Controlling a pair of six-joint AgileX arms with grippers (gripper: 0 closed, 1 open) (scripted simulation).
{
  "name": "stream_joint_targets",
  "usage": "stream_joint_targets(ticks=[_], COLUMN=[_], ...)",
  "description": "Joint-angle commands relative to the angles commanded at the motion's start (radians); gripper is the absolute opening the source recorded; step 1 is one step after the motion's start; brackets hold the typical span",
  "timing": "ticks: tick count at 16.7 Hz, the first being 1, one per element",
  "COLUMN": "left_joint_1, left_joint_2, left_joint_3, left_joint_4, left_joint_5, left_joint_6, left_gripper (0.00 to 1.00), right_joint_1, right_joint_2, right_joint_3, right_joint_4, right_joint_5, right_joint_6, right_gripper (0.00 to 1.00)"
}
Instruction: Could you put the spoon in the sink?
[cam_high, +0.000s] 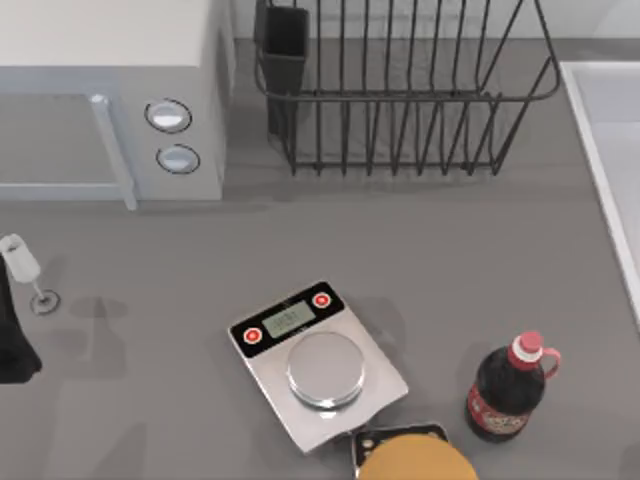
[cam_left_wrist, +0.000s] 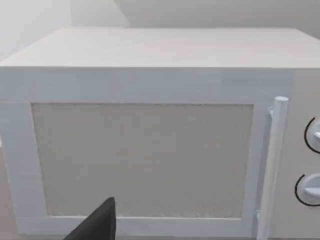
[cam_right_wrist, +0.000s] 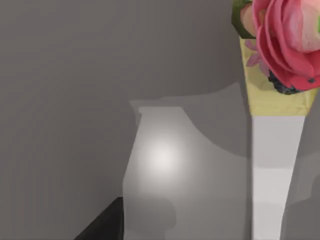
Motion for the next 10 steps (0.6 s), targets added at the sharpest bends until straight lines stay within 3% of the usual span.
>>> stream_joint_targets(ticks=[3, 10], left_joint_1=[0.000, 0.000], left_joint_2=[0.000, 0.000], left_joint_3=[0.000, 0.000], left_joint_4=[0.000, 0.000], left_joint_5=[0.000, 0.000], left_joint_6=[0.000, 0.000], left_gripper=[1.00, 1.00], right_joint_1=[0.000, 0.000], right_joint_2=[0.000, 0.000], right_joint_3=[0.000, 0.000], right_joint_4=[0.000, 0.000], right_joint_5=[0.000, 0.000], right_joint_6=[0.000, 0.000], right_gripper=[0.02, 0.00])
